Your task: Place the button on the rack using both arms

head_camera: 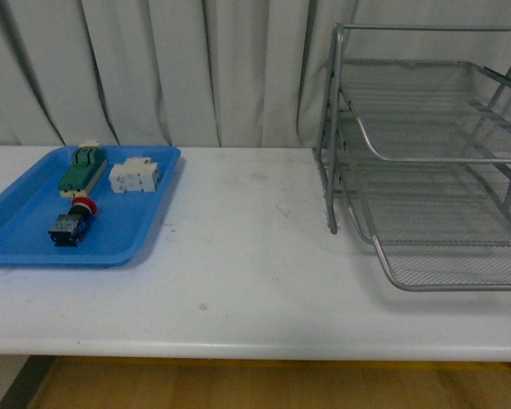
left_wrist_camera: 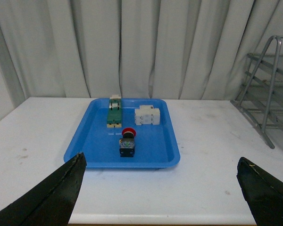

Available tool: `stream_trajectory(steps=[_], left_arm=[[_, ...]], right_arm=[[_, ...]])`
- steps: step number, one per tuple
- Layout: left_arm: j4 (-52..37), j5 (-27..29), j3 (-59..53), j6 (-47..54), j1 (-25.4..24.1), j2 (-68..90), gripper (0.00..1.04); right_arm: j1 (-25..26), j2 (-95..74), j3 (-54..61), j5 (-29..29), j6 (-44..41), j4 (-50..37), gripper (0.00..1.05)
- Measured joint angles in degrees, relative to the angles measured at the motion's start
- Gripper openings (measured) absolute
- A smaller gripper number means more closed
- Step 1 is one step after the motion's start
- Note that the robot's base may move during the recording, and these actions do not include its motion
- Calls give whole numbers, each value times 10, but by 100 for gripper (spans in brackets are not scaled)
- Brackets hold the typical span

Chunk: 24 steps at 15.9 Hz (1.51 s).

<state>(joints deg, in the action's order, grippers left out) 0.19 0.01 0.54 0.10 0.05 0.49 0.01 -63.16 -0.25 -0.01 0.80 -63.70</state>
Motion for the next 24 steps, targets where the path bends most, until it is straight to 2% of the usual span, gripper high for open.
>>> stream_trajectory(steps=[4, 5, 6, 7, 9, 20, 21, 24], left_arm=[[0, 0, 0, 0, 0, 0, 98], [0, 0, 0, 0, 0, 0, 98], [0, 0, 0, 0, 0, 0, 98], [0, 0, 0, 0, 0, 0, 98], [0, 0, 0, 0, 0, 0, 98], [0, 0, 0, 0, 0, 0, 98], [0, 0, 0, 0, 0, 0, 98], [0, 0, 0, 0, 0, 0, 98]], right_arm=[[0, 142, 0, 0, -4, 136, 2], [0, 190, 0, 0, -4, 180, 2], [0, 281, -3, 0, -4, 280, 2], [0, 332, -3, 0, -4, 342, 2], [0, 389, -3, 0, -4, 396, 2], [0, 538, -3, 0, -4, 547, 2], [0, 589, -4, 2, -4, 625, 2], [0, 628, -4, 0, -6, 641, 3]])
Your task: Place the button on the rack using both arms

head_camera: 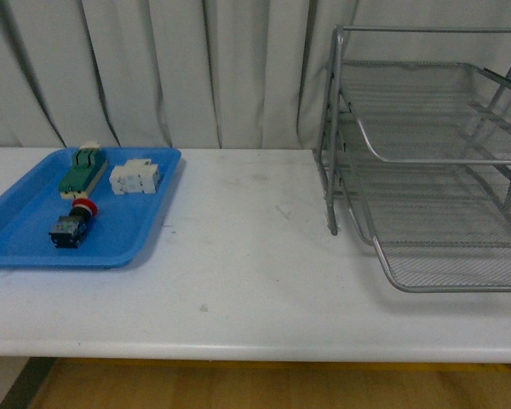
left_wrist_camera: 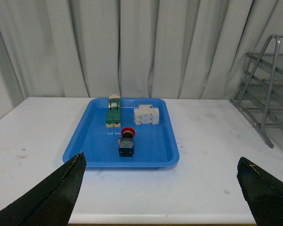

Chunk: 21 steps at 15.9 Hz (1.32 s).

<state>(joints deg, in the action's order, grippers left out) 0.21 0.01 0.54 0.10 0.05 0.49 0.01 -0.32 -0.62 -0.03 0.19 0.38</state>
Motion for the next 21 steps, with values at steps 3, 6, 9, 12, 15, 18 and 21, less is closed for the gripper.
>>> stream_trajectory(steps=[3, 6, 9, 12, 15, 18, 21], left_arm=[[72, 27, 22, 7, 8, 17, 98], [141, 50, 66, 10, 15, 101, 98], [51, -19, 170, 10, -3, 371, 98], [-47, -72, 292, 31, -15, 662, 98], [-43, -66, 452, 48, -27, 908, 98], [-13, -39, 608, 51, -29, 1095, 98], [28, -28, 756, 59, -37, 1227, 98]], right_arm=[[0, 1, 0, 0, 0, -2, 28], [0, 1, 0, -1, 0, -2, 39], [0, 1, 0, 0, 0, -1, 71], [0, 1, 0, 0, 0, -2, 99], [0, 1, 0, 0, 0, -2, 98], [0, 1, 0, 0, 0, -2, 98], [0, 1, 0, 0, 0, -2, 98]])
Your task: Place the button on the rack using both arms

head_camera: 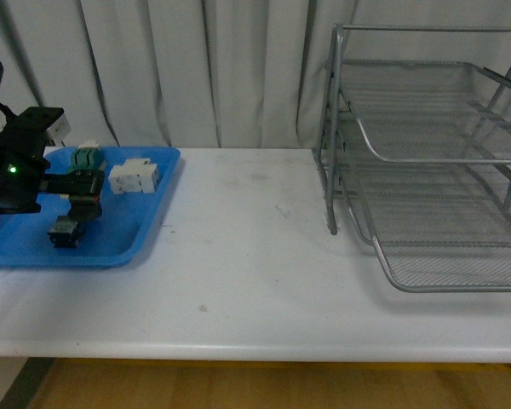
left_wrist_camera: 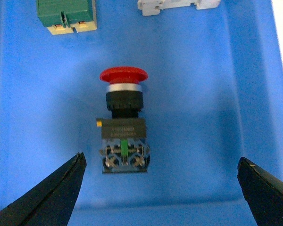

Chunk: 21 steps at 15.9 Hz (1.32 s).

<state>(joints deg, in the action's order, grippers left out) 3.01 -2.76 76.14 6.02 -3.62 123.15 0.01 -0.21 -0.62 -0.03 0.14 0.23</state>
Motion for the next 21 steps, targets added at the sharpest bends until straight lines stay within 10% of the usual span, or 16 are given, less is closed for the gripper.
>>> stream_trajectory(steps=[9, 16, 21], left_arm=[[84, -10, 203, -45, -27, 164, 98], [31, 1, 135, -33, -26, 142, 37], [-83, -21, -93, -19, -8, -71, 36]], right_arm=[[0, 0, 0, 0, 0, 0, 98], [0, 0, 0, 0, 0, 0, 98], [0, 0, 0, 0, 0, 0, 98]])
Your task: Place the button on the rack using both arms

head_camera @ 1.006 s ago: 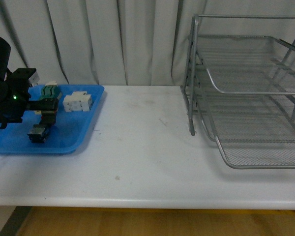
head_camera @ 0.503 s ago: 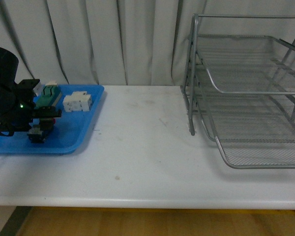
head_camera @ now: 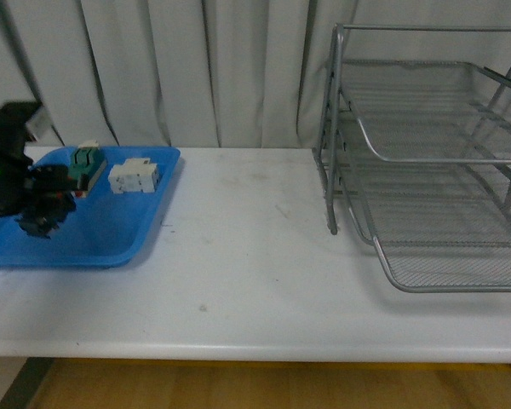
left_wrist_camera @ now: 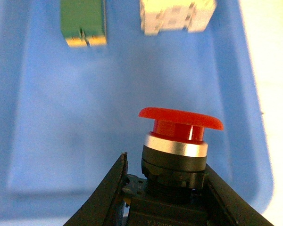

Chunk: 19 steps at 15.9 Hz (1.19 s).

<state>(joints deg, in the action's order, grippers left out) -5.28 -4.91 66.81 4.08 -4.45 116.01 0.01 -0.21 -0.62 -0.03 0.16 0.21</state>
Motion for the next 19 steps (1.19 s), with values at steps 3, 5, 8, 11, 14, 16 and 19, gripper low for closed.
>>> stream_trajectory(steps=[3, 5, 8, 11, 14, 16, 19], left_arm=[[-1, -11, -202, 2, 3, -258, 36], [52, 9, -333, 5, -4, -421, 36], [83, 35, -415, 5, -5, -593, 36], [87, 35, -409, 5, -4, -585, 36], [86, 35, -409, 5, -4, -585, 36], [86, 35, -409, 5, -4, -585, 36], [87, 40, -409, 5, -6, -585, 36]], right_arm=[[0, 0, 0, 0, 0, 0, 98], [0, 0, 0, 0, 0, 0, 98], [0, 0, 0, 0, 0, 0, 98], [0, 0, 0, 0, 0, 0, 98], [0, 0, 0, 0, 0, 0, 98], [0, 0, 0, 0, 0, 0, 98], [0, 0, 0, 0, 0, 0, 98]])
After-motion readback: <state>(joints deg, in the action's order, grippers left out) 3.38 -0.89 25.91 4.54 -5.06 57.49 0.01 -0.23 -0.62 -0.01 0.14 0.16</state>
